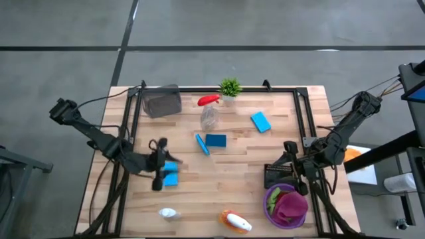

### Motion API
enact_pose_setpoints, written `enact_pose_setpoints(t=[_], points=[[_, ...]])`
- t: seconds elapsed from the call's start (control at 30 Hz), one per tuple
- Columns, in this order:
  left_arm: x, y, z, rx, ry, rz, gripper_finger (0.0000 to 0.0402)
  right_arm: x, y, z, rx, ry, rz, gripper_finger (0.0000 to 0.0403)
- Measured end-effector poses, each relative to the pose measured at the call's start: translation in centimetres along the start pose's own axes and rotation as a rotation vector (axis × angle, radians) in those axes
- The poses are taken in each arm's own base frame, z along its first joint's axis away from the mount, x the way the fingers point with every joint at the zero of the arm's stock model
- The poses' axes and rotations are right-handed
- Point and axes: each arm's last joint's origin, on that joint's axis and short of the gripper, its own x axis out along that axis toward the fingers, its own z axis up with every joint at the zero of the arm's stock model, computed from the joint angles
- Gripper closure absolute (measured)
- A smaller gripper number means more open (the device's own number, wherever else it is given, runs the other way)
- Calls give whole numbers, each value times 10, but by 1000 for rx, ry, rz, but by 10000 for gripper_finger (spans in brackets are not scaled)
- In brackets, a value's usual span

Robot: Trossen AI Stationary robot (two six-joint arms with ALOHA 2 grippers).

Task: Pick & Place Kitchen Items
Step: Put the transparent spray bottle into the gray bin

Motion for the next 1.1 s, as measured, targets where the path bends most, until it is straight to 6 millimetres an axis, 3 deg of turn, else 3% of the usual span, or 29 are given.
enact_pose_setpoints(t=[0.13, 0.27, 0.7, 1.1], points=[[1, 10, -11, -65, 34, 206, 258, -1, -3, 2, -23, -11, -10, 138], [5, 11, -20, -81, 65, 202, 258, -2, -3, 2, -37, -13, -11, 138], [1, -8, -14, -134, 180, -332, 258, 3, 2, -3, -56, 25, 10, 138], [0, -10, -3, -237, 84, -278, 258, 13, 11, -10, -44, 81, 31, 138]])
